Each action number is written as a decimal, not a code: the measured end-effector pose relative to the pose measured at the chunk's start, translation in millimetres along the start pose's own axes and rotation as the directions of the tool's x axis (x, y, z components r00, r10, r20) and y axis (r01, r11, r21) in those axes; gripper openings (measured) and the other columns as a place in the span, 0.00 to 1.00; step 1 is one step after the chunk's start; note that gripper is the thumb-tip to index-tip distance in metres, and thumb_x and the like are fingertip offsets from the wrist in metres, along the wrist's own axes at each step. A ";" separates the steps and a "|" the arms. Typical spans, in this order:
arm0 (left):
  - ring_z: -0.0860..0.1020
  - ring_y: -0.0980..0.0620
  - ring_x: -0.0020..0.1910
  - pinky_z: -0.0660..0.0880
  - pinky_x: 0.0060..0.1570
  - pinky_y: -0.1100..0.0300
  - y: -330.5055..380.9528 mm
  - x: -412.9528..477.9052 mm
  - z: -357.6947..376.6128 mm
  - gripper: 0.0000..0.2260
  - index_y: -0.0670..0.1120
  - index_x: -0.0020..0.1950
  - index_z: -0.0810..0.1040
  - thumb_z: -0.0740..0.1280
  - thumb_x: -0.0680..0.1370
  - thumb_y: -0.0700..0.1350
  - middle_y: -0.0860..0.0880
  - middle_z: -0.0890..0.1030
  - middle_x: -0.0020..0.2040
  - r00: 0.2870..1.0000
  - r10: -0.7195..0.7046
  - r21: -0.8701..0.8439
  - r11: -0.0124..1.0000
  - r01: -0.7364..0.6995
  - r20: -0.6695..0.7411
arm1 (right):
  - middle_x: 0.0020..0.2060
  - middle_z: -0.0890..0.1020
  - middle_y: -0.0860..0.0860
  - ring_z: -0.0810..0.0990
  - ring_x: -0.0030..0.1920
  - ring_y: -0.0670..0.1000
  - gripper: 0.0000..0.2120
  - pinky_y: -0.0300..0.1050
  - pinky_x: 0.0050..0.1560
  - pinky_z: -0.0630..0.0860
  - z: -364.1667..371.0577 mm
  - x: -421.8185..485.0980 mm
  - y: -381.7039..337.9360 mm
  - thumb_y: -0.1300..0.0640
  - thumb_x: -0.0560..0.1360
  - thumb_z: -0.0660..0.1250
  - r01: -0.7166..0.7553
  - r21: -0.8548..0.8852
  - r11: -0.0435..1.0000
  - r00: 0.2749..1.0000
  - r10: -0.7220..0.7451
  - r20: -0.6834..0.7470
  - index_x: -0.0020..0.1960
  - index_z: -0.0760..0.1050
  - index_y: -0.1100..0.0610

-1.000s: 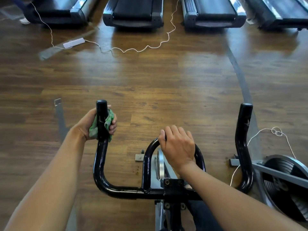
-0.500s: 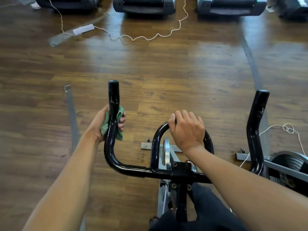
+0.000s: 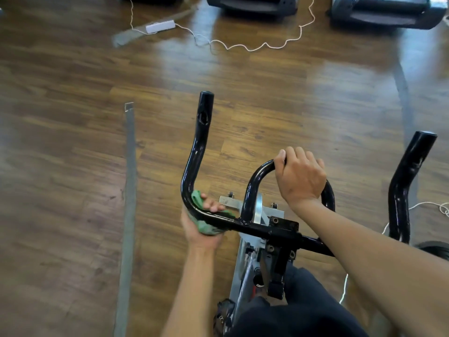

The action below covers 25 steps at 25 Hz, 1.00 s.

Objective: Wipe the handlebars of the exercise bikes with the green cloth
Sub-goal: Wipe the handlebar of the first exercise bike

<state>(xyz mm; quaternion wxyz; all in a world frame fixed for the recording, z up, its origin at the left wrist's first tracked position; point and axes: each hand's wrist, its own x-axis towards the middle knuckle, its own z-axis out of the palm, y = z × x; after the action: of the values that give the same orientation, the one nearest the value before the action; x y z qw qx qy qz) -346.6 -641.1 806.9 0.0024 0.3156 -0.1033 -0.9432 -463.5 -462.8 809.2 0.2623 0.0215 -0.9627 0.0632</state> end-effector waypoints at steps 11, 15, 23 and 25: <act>0.73 0.51 0.28 0.73 0.35 0.59 -38.8 -14.0 15.8 0.20 0.47 0.37 0.75 0.54 0.81 0.56 0.49 0.74 0.31 0.973 0.087 -0.112 0.987 -0.112 -0.212 | 0.33 0.80 0.52 0.76 0.35 0.55 0.20 0.46 0.38 0.64 -6.6 -0.8 -0.8 0.52 0.82 0.55 -0.045 0.055 0.997 0.997 0.041 0.068 0.37 0.77 0.56; 0.76 0.49 0.32 0.77 0.42 0.53 -46.9 -22.8 20.8 0.29 0.45 0.45 0.78 0.50 0.81 0.66 0.46 0.80 0.31 0.937 0.082 -0.072 0.991 -0.113 -0.339 | 0.36 0.82 0.51 0.78 0.38 0.55 0.21 0.47 0.41 0.65 -13.2 2.2 -1.1 0.50 0.82 0.53 -0.091 0.095 0.991 0.981 0.073 0.180 0.39 0.79 0.56; 0.80 0.49 0.34 0.76 0.32 0.56 -4.3 -71.6 10.6 0.08 0.44 0.55 0.76 0.68 0.78 0.45 0.43 0.81 0.45 0.764 0.431 0.476 0.860 -0.185 -0.480 | 0.64 0.73 0.48 0.72 0.65 0.47 0.14 0.57 0.73 0.64 -77.4 -12.4 -12.5 0.48 0.80 0.63 -0.331 0.589 0.737 0.907 0.076 0.415 0.63 0.76 0.50; 0.80 0.47 0.40 0.76 0.36 0.55 2.3 -83.6 11.8 0.14 0.45 0.62 0.75 0.66 0.76 0.41 0.44 0.81 0.49 0.713 0.517 0.492 0.827 -0.273 -0.474 | 0.58 0.76 0.44 0.74 0.59 0.39 0.09 0.48 0.66 0.72 -108.0 -37.9 -31.5 0.53 0.80 0.65 -0.354 0.712 0.607 0.879 -0.045 0.475 0.59 0.77 0.50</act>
<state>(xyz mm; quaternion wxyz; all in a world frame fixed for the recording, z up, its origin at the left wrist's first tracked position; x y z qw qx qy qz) -286.9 -635.2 866.3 0.1781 0.5553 -0.3475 -0.7343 -374.3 -479.3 885.7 -0.0089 0.0614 -0.8689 0.4911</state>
